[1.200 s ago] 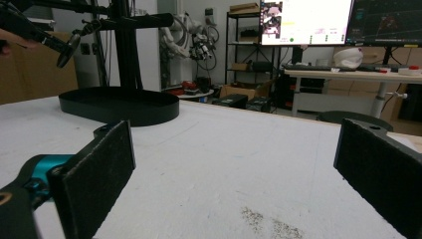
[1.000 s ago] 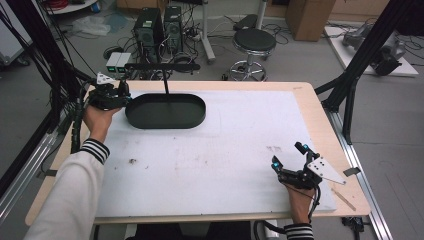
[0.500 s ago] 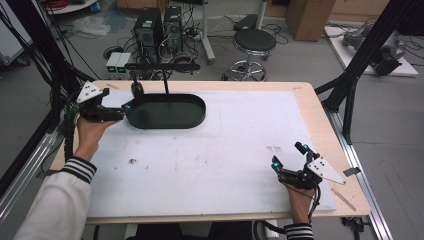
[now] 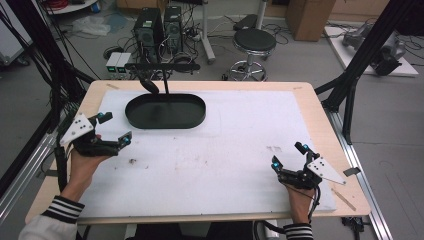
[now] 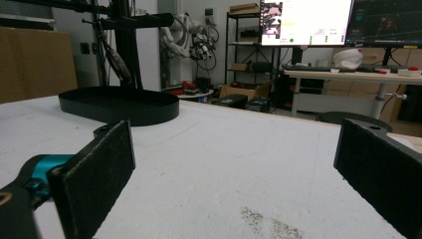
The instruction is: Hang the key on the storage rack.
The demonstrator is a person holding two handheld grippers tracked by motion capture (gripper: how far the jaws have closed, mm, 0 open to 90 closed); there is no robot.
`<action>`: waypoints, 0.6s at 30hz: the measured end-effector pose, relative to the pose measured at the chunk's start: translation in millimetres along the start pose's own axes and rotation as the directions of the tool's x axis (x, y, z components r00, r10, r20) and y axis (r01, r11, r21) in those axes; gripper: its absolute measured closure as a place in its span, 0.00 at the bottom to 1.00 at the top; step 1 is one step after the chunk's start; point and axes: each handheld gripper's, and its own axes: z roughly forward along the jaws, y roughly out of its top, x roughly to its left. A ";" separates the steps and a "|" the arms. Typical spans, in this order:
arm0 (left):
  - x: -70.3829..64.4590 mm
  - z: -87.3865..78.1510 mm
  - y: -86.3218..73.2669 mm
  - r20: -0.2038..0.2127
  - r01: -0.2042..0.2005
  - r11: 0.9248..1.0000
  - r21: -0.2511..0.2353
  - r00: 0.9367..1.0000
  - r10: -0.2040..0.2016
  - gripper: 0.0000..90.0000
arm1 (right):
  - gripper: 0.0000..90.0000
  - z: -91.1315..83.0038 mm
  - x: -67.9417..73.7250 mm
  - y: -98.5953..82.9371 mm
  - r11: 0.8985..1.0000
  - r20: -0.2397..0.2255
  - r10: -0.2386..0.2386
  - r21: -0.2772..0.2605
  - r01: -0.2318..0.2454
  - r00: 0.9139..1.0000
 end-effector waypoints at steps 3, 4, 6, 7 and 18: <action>-10.4 -10.2 -15.8 0.021 -0.014 0.999 -0.040 1.000 0.015 0.02 | 0.02 0.0 0.1 0.0 1.000 -0.001 -0.002 0.000 0.002 1.000; -12.6 -12.2 -19.7 0.021 -0.009 0.999 -0.044 1.000 0.010 0.02 | 0.02 0.1 0.2 0.0 1.000 0.000 -0.002 -0.001 0.002 1.000; -17.4 -18.6 -30.5 0.029 0.009 0.998 -0.067 1.000 -0.007 0.02 | 0.02 0.1 0.2 0.0 1.000 -0.001 -0.003 0.000 0.003 1.000; -20.2 -22.0 -35.5 0.024 0.015 0.997 -0.074 1.000 -0.013 0.02 | 0.02 0.1 0.2 0.0 1.000 -0.001 -0.003 -0.001 0.003 1.000; -33.8 -48.7 -68.2 0.013 0.069 0.987 -0.147 0.998 -0.068 0.02 | 0.02 0.1 0.4 0.0 1.000 -0.001 -0.002 0.001 0.002 1.000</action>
